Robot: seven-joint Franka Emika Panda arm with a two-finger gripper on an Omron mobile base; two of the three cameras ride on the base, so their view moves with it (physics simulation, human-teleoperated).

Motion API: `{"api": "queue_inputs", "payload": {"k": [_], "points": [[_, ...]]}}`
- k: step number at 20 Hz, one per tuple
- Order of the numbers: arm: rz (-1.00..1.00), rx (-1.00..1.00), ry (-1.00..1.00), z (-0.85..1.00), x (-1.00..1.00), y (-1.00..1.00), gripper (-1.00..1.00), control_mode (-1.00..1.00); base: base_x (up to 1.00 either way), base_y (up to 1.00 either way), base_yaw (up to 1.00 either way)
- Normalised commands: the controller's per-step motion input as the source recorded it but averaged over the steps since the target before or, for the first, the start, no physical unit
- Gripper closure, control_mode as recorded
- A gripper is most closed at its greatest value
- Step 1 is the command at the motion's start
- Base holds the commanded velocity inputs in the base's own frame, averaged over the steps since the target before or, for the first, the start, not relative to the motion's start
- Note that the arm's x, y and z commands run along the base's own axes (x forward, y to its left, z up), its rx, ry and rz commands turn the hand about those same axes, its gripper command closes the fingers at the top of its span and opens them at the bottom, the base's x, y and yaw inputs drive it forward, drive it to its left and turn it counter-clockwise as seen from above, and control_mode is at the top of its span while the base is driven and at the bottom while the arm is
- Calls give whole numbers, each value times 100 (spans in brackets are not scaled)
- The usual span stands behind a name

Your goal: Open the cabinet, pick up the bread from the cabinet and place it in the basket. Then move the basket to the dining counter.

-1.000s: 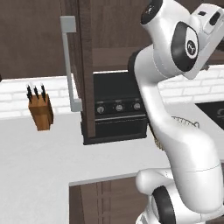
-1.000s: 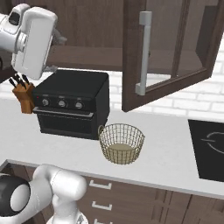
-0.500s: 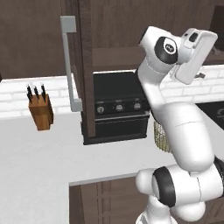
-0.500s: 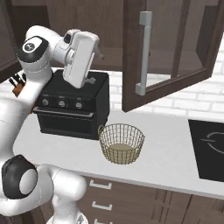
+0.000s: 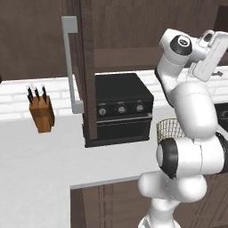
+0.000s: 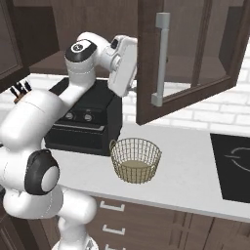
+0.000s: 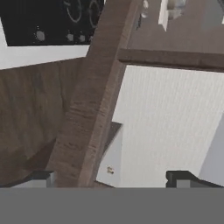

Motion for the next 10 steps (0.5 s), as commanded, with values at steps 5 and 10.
{"api": "queue_inputs", "payload": {"k": [5,10], "points": [[-1,0,-6,0,-81,-100,-100,-100,0,0,0],[0,0,-9,0,-91,-100,-100,-100,0,0,0]]}}
